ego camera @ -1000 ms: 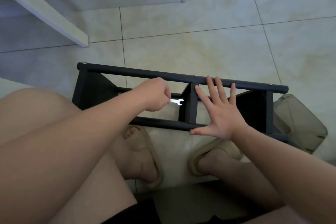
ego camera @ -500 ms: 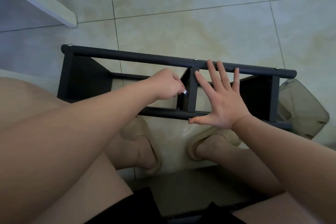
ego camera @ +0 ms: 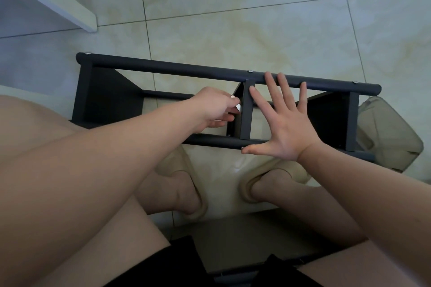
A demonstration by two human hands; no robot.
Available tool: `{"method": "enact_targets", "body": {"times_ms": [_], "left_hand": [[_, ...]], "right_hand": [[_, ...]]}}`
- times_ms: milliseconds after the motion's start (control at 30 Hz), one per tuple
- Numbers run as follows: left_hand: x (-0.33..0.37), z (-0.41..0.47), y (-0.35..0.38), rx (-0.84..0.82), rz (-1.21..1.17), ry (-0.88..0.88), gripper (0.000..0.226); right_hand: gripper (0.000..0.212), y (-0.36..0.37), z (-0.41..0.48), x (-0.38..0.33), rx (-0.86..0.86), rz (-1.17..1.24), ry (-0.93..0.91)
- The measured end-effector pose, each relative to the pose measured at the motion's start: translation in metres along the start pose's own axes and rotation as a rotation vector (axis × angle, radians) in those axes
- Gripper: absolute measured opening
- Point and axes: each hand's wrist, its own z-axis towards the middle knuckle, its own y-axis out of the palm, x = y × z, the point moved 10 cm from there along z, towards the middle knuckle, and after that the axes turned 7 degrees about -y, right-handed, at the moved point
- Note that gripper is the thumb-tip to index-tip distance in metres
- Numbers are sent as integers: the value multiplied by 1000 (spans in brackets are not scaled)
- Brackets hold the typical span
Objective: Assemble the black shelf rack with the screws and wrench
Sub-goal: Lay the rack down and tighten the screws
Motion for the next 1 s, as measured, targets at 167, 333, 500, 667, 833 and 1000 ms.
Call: {"method": "enact_targets", "body": {"times_ms": [167, 333, 500, 667, 833, 1000], "left_hand": [[-3, 1, -6, 57, 67, -5, 8], [-3, -2, -1, 39, 72, 2, 8], [-2, -4, -2, 40, 60, 4, 4], [-4, -5, -3, 42, 77, -45, 12], [-6, -7, -2, 35, 107, -67, 16], [-3, -8, 1, 24, 90, -54, 16]], "right_hand": [[128, 0, 0, 0, 10, 6, -4], [129, 0, 0, 0, 7, 3, -1], [128, 0, -1, 0, 10, 1, 1], [128, 0, -1, 0, 10, -1, 1], [128, -1, 0, 0, 19, 1, -2], [128, 0, -1, 0, 19, -3, -6]]}}
